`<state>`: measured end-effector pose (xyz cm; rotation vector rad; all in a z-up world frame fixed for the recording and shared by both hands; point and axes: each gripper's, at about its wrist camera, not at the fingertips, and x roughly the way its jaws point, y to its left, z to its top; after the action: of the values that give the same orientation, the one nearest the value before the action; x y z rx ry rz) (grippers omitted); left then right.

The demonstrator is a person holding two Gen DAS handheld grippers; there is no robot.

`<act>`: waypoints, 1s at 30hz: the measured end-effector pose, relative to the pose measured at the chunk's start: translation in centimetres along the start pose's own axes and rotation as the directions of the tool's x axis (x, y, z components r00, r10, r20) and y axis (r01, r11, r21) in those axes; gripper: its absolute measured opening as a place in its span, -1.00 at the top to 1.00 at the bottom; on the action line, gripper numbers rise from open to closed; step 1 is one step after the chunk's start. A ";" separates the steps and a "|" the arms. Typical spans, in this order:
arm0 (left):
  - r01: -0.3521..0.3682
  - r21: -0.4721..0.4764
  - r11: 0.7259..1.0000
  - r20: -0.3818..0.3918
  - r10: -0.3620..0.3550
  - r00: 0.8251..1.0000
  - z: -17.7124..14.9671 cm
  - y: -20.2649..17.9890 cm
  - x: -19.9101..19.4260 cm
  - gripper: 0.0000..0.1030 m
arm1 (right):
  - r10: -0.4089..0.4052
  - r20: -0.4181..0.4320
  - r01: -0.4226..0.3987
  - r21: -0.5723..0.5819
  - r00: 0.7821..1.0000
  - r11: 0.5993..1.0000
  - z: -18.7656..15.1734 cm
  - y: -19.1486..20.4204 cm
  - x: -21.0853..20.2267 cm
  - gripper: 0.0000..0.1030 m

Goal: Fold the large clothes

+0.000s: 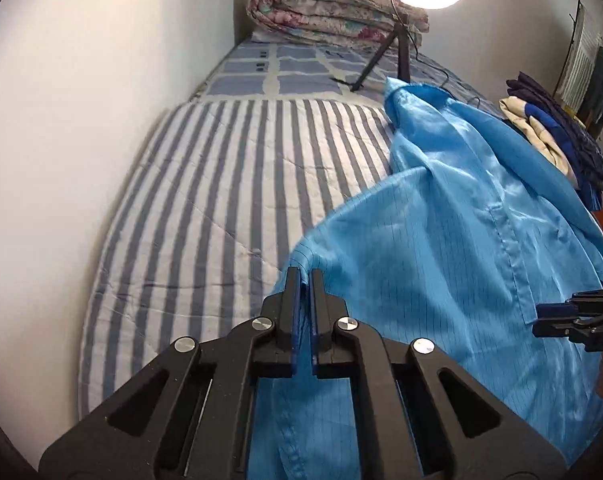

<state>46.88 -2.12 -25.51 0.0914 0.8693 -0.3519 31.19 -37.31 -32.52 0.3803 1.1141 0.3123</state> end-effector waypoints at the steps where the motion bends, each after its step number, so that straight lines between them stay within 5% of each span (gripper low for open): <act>1: -0.025 -0.013 1.000 0.004 0.025 1.000 0.1 0.4 0.0 0.99 | 0.009 -0.001 -0.009 -0.006 1.000 1.000 0.2 0.2 0.3 0.43; 2: -0.036 -0.029 0.999 0.001 0.036 0.999 0.2 0.9 -0.1 0.99 | 0.008 -0.005 -0.008 -0.014 1.000 1.000 0.5 0.4 0.5 0.68; 4: -0.070 -0.057 0.996 0.000 0.070 0.998 0.2 2.2 -0.1 0.99 | 0.002 -0.018 -0.003 -0.022 1.000 1.000 1.1 1.1 1.4 0.88; 14: -0.112 -0.056 0.992 -0.022 0.111 0.994 -0.6 3.7 1.5 1.00 | 0.021 0.068 -0.017 -0.067 0.997 0.998 4.3 3.3 2.2 0.94; 25: -0.049 -0.048 0.998 -0.018 0.048 0.999 -1.2 4.4 1.2 1.00 | 0.015 0.200 -0.030 0.075 0.980 0.997 12.0 0.0 1.9 0.28; 30: -0.029 -0.036 0.999 -0.015 0.029 0.999 -1.2 4.7 1.2 1.00 | -0.013 0.218 -0.012 0.113 0.976 0.993 16.5 -0.2 4.4 0.28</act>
<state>48.33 2.18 -27.51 0.0730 0.8878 -0.3085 48.00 -37.88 -29.76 0.5037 0.9181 0.2014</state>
